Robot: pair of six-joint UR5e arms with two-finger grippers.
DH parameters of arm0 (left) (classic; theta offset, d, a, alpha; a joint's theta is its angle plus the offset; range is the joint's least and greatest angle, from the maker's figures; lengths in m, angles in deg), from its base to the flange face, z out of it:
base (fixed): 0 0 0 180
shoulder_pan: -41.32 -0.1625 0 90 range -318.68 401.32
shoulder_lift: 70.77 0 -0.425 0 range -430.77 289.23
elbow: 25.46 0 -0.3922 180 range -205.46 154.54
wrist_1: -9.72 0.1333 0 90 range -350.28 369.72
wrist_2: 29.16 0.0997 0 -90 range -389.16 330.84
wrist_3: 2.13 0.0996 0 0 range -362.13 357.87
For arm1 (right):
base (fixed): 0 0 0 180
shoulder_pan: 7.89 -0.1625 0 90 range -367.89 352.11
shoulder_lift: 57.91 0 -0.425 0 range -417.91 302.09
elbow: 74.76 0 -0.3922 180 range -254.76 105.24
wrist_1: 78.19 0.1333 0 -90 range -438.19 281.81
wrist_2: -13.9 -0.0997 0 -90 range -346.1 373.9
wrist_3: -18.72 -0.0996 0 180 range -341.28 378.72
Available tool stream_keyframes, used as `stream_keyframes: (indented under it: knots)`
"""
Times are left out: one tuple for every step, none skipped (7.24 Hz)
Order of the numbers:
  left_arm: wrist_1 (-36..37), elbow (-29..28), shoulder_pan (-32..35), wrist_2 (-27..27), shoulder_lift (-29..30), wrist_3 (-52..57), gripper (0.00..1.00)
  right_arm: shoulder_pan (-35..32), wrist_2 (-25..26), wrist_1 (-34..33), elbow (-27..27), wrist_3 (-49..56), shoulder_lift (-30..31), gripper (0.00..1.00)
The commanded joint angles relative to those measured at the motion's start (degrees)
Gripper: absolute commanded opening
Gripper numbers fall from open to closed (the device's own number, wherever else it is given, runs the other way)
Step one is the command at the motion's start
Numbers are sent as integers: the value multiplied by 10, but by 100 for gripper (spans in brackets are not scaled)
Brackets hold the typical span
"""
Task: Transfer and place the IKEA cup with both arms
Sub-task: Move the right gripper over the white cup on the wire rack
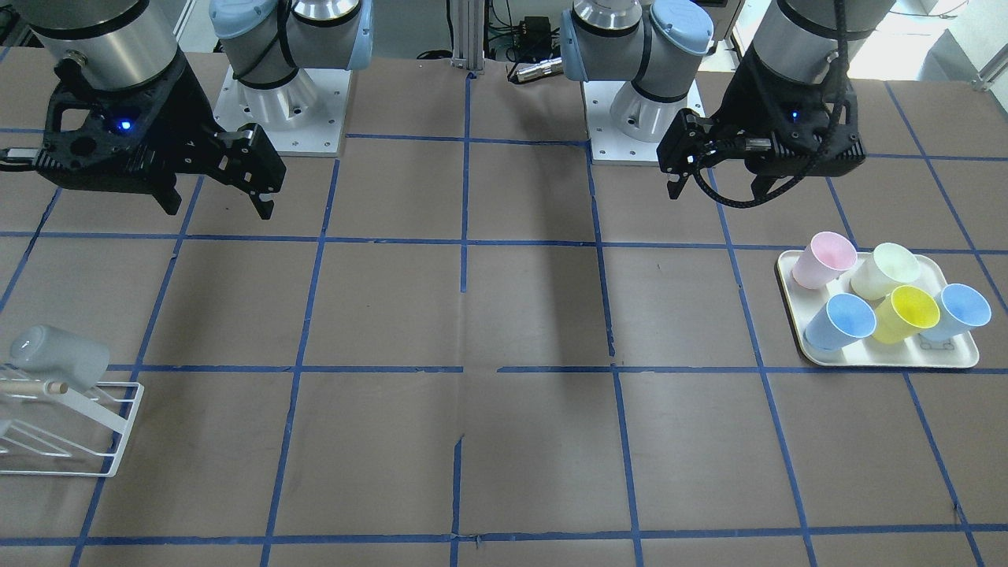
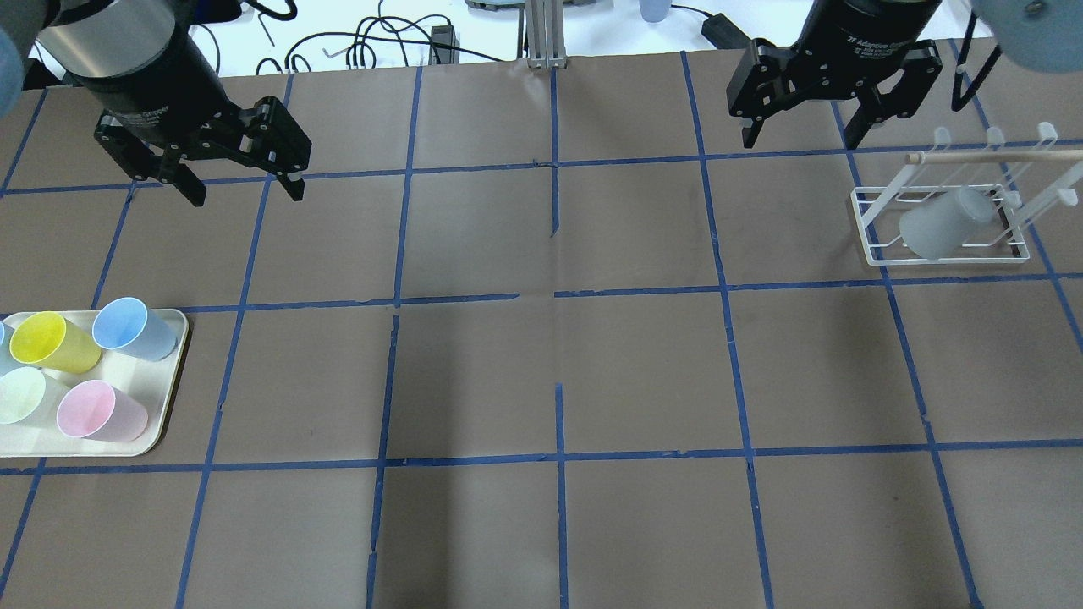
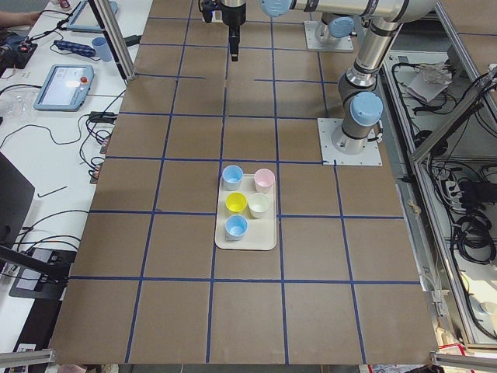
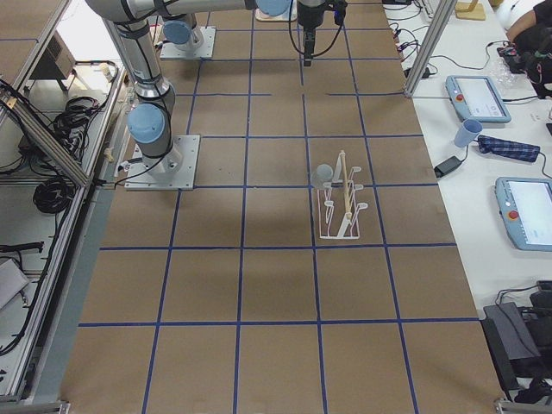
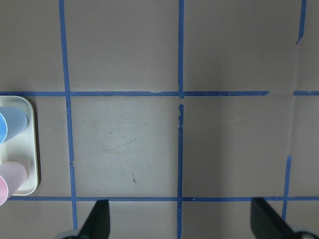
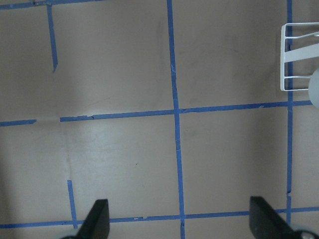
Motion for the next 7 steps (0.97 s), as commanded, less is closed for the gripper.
stream_keyframes:
  knots:
    - [0, 0, 0, 0, 0, 0, 100, 0, 0, -1, 0, 0, 0, 100]
    - [0, 0, -1, 0, -1, 0, 100, 0, 0, -1, -1, 0, 0, 100]
    - [0, 0, 0, 0, -1, 0, 100, 4, 0, -3, -2, 1, 0, 100]
    - [0, 0, -1, 0, -1, 0, 100, 6, -1, -5, -1, 24, -3, 100]
    - [0, 0, 0, 0, -1, 0, 100, 18, -1, -9, -1, 32, -4, 100]
    - [0, 0, -1, -1, -2, 0, 100, 52, -2, -32, -3, 41, -6, 100]
    - [0, 0, -1, 0, -2, 0, 100, 98, -2, -58, -9, 74, -8, 100]
